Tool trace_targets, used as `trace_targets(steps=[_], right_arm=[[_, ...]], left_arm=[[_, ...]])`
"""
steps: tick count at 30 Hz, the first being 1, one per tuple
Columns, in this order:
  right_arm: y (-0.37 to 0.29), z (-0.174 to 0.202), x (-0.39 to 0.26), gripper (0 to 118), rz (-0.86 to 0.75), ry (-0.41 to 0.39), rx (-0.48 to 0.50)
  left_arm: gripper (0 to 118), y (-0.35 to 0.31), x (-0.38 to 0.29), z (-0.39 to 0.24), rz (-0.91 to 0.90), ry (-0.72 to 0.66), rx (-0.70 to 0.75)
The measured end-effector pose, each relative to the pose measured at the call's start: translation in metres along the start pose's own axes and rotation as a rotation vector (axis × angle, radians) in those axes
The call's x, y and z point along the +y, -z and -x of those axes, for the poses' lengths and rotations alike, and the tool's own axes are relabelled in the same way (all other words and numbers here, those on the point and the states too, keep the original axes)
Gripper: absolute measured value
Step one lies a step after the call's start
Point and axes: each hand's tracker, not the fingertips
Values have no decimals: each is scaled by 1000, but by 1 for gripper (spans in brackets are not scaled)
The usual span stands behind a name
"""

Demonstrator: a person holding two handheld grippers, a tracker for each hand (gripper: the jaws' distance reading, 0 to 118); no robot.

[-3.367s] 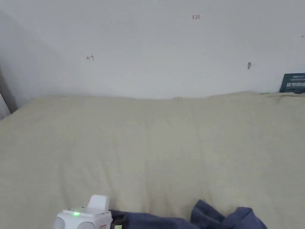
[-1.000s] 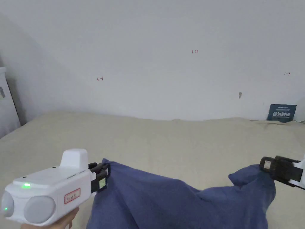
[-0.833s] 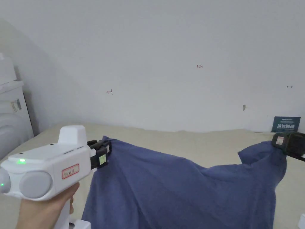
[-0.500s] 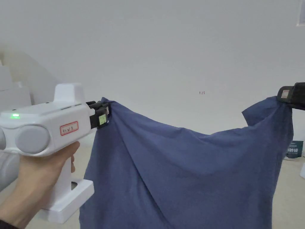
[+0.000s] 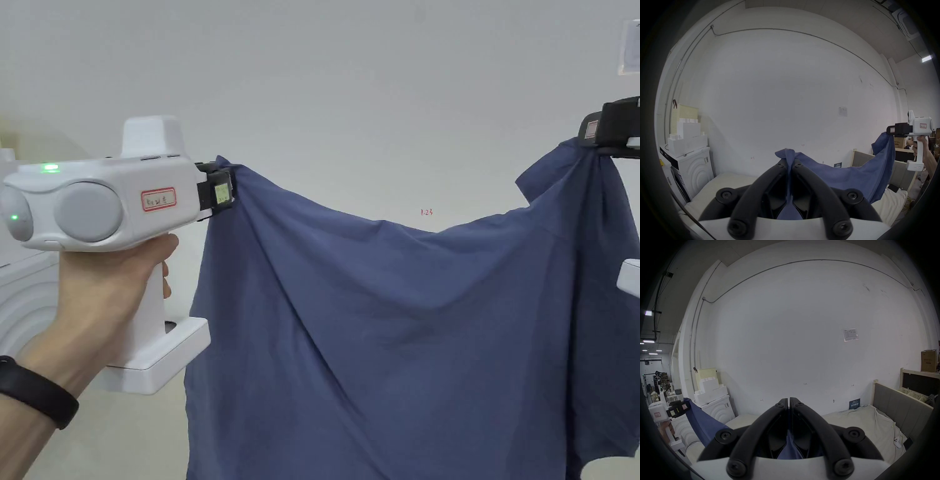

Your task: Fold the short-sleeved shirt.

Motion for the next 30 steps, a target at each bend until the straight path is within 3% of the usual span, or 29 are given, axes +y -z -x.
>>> trace_targets(steps=[25, 30], right_arm=[[137, -9, 11, 1, 5, -31, -83], [169, -9, 34, 1, -6, -76, -132]], left_arm=[[3, 143, 2, 3, 51, -6, 15], [3, 183, 23, 18, 41, -39, 58]])
